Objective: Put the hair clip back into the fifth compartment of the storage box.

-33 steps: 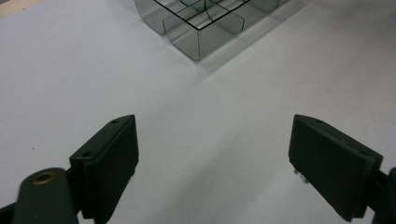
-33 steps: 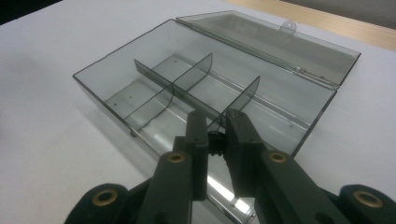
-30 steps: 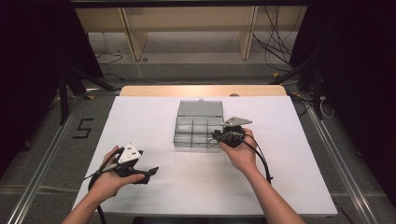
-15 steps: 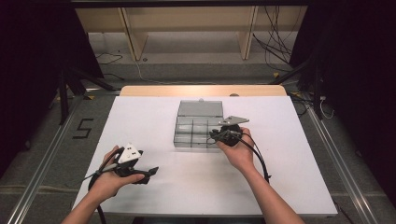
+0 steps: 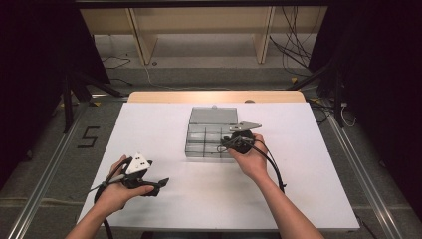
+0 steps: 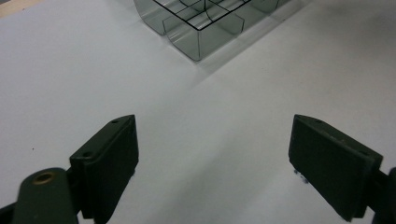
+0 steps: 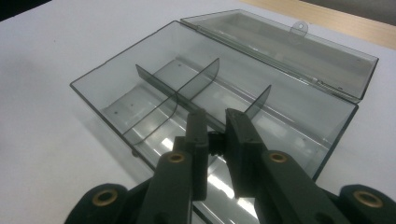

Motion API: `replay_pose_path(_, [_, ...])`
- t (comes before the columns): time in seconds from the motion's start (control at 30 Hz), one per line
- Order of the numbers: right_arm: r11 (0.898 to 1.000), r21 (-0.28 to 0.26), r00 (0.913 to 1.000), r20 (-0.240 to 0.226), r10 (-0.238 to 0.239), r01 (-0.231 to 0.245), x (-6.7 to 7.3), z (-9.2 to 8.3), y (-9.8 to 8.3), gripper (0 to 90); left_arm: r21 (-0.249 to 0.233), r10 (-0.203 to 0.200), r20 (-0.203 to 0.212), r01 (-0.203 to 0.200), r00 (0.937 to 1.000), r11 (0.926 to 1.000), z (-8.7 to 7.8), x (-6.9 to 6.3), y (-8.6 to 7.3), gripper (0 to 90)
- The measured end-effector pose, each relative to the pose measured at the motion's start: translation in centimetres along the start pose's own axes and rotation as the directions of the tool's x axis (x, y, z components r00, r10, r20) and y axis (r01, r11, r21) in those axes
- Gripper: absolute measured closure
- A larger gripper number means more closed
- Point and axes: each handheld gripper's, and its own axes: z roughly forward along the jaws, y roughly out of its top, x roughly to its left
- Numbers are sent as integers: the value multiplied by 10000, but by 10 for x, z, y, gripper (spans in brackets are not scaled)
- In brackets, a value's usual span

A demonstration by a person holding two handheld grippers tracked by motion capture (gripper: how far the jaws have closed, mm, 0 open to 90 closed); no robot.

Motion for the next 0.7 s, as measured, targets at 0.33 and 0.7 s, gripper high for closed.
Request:
replay_pose_path(0.33, [10000, 86, 10000, -76, -16, 17, 2, 6, 2, 804, 4, 14, 10, -14, 10000, 10000, 0, 0, 0, 154])
replay_pose_path(0.7, [9997, 255, 9999, -113, 4, -1, 3, 12, 5, 804, 6, 27, 20, -27, 10000, 10000, 0, 0, 0, 154])
